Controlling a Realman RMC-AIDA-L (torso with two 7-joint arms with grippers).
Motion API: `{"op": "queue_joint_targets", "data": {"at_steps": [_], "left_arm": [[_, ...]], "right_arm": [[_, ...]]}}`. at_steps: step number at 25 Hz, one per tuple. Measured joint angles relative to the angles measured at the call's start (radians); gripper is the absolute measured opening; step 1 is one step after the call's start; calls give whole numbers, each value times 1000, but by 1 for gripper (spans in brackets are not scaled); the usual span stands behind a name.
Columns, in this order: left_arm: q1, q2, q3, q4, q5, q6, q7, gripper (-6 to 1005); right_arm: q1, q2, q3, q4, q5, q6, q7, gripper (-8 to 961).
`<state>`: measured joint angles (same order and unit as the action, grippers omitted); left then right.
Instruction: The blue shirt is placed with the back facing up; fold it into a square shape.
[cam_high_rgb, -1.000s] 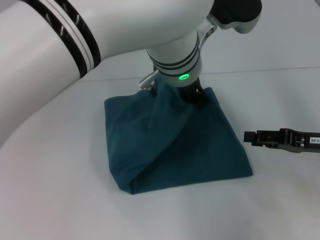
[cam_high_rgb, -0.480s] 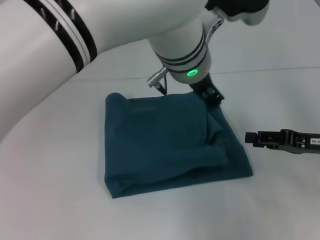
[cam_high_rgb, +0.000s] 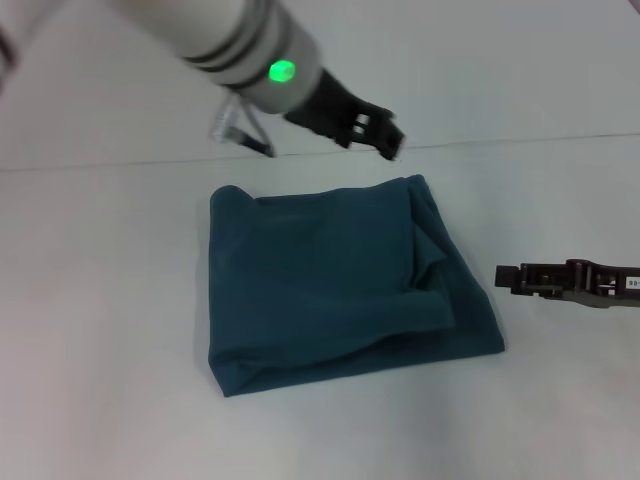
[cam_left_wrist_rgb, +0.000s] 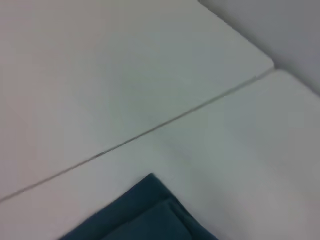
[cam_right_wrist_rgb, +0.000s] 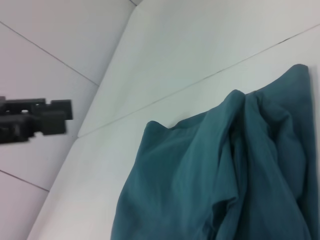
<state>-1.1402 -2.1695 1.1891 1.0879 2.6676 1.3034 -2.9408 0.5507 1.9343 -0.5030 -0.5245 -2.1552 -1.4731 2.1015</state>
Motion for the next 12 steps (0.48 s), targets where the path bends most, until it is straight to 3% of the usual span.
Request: {"op": "queue_joint_targets", "data": {"at_steps": [4,7,12], "left_arm": [[113,12,-158,40,-137,40,30,531],[195,36,-301,14,-286,90,77,536],[337,111,-448,-153,-595,210,203,544]], "right_arm": [[0,-10,-8,-3,0,-2,11,528],[1,-20,-28,-6,0,0,22,529],[8,-30,-53,-12,0,0,45,528]]}}
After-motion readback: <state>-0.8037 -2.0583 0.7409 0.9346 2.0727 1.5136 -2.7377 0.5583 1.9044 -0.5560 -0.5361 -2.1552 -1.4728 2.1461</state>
